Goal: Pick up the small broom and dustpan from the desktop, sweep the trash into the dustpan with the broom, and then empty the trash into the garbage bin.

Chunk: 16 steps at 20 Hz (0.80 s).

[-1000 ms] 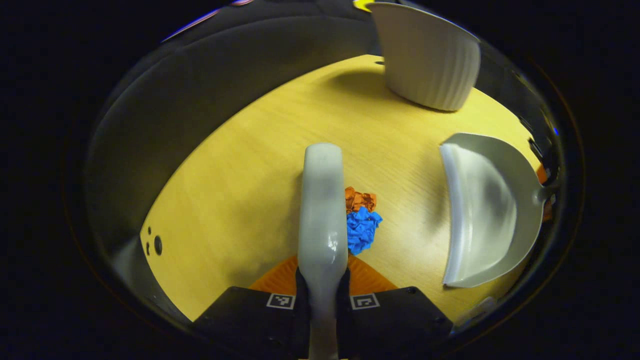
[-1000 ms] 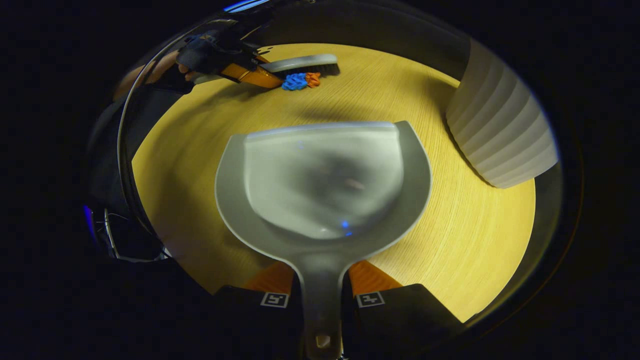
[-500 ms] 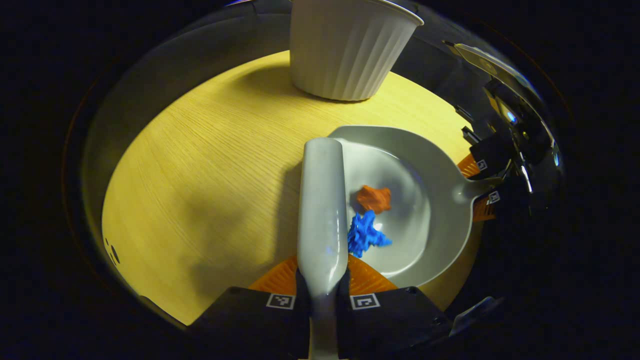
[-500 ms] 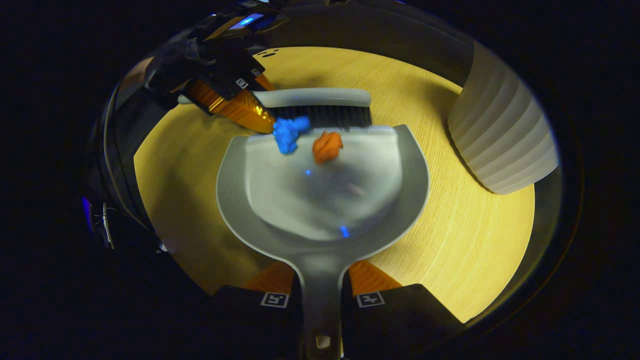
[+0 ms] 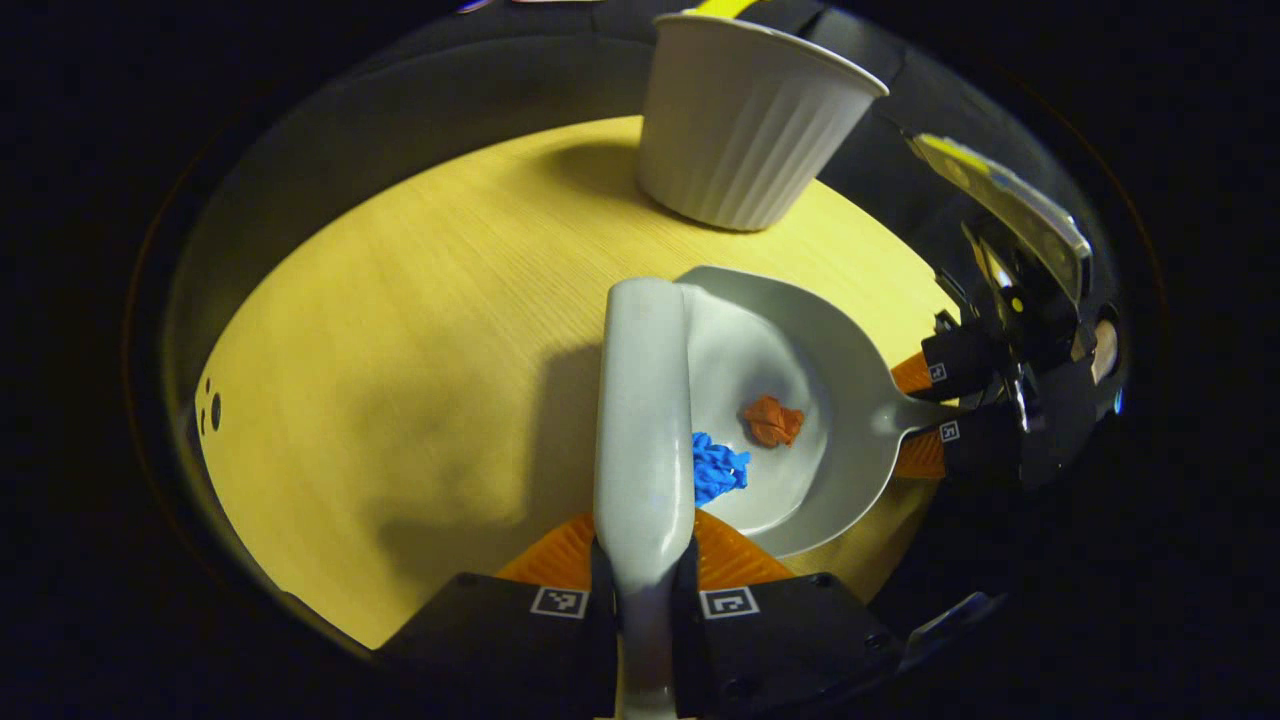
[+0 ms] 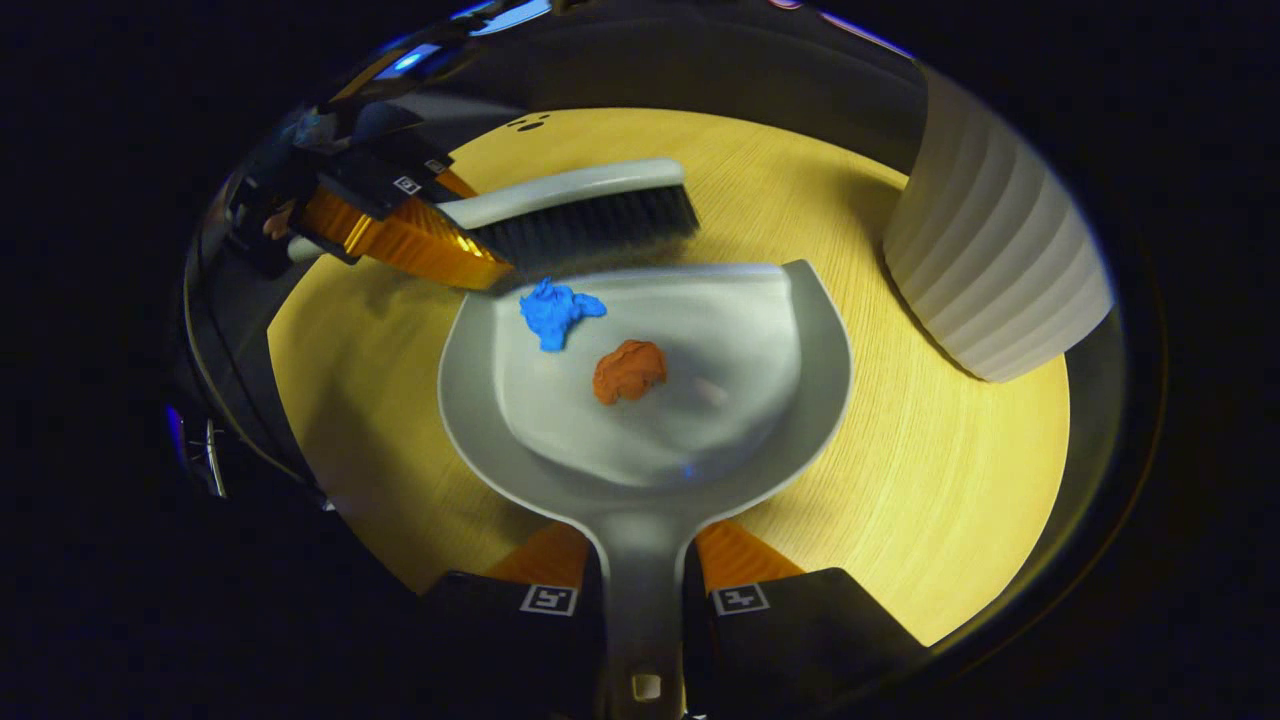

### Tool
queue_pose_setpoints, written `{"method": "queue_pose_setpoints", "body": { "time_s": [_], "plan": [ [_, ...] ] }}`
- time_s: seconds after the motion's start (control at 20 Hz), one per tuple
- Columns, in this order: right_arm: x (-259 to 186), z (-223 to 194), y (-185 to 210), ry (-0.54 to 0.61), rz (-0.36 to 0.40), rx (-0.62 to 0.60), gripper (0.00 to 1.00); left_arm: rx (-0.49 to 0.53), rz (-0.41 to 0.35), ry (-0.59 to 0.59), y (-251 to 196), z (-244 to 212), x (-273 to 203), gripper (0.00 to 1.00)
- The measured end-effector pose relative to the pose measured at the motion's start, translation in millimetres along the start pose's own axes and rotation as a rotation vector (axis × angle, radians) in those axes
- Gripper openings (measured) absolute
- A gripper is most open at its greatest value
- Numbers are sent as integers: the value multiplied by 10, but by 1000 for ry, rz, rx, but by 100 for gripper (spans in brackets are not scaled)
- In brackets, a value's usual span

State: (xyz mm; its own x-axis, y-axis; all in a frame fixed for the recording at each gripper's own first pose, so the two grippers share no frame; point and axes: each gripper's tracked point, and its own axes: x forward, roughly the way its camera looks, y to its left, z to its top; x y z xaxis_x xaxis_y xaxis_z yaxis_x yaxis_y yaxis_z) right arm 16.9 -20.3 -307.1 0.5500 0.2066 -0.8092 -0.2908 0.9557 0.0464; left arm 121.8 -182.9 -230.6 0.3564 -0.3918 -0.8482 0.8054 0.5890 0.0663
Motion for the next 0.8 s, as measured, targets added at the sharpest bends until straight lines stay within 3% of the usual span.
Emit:
{"method": "queue_pose_setpoints", "body": {
  "time_s": [0.05, 0.1, 0.4, 0.6, 0.8],
  "plan": [
    [-2, 11, 8, -9, 0, 20, 30, -12, 3, 6, -14, -34, -23, 26],
    [-8, 30, 34, -14, 4, 38, 34, -14, 25, 3, 0, -37, -19, 26],
    [-149, 64, 75, -26, 51, 169, 34, -85, 152, -138, 51, 115, -365, 26],
    [-342, 43, 64, -65, 17, 182, 34, -137, 226, -182, 213, -247, -647, 26],
    [-692, 50, -35, -78, -15, 184, 34, -259, 266, -207, 273, -724, -861, 27]
  ]
}}
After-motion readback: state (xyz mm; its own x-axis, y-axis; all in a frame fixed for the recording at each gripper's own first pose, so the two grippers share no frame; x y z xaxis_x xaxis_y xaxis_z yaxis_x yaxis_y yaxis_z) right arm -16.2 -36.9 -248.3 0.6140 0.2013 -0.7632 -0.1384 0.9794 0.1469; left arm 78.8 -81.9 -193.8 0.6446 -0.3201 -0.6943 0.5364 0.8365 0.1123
